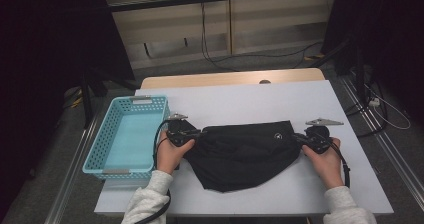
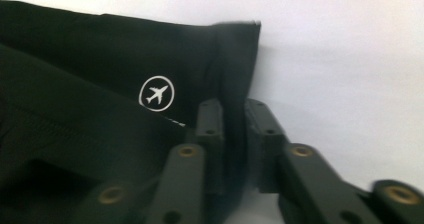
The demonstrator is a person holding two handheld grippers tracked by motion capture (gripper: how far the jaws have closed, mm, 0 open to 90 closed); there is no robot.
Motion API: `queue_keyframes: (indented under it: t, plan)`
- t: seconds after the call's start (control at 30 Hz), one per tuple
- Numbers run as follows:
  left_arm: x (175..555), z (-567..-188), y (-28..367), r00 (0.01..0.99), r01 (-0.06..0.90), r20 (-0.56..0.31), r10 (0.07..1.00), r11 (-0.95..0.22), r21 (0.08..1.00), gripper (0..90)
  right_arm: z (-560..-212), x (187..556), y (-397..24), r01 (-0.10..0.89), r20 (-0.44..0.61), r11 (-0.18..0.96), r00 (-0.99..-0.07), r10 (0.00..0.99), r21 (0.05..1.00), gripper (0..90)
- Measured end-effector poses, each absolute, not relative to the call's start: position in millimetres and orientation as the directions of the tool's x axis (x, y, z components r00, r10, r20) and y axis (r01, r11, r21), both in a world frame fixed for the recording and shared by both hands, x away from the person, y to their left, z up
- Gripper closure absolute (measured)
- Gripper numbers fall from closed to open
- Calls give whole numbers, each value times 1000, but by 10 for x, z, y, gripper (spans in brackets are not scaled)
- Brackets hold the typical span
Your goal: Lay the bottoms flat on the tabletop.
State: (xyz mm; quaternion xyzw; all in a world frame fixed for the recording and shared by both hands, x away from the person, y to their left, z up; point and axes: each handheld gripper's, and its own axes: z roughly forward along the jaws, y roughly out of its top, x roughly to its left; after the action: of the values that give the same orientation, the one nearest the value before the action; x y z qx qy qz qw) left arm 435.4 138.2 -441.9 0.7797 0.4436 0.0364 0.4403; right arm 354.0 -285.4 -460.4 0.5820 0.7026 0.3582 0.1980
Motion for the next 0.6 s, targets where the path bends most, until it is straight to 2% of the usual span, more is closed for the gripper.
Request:
queue_keyframes:
  t: [0.13, 0.23, 0.37, 0.53, 0.6]
  plan:
    - [4354, -4403, 1403, 575, 670, -338, 745, -193, 717, 495, -4572, 3451, -2947, 676, 126, 67, -233, 964, 734, 871]
    - [4354, -4409, 1368, 576, 676, -354, 737, -186, 713, 484, -4580, 3387, -3024, 675, 139, 49, -222, 965, 736, 872]
    - [4369, -4432, 1270, 578, 675, -333, 745, -206, 708, 462, -4587, 3363, -3035, 676, 138, 35, -201, 970, 736, 872]
    - [4408, -4473, 1183, 586, 670, -334, 739, -209, 712, 486, -4588, 3344, -3063, 676, 132, 24, -179, 975, 736, 872]
    - [4438, -4516, 1146, 577, 690, -358, 734, -205, 694, 565, -4594, 3343, -3055, 674, 129, 26, -179, 975, 738, 871]
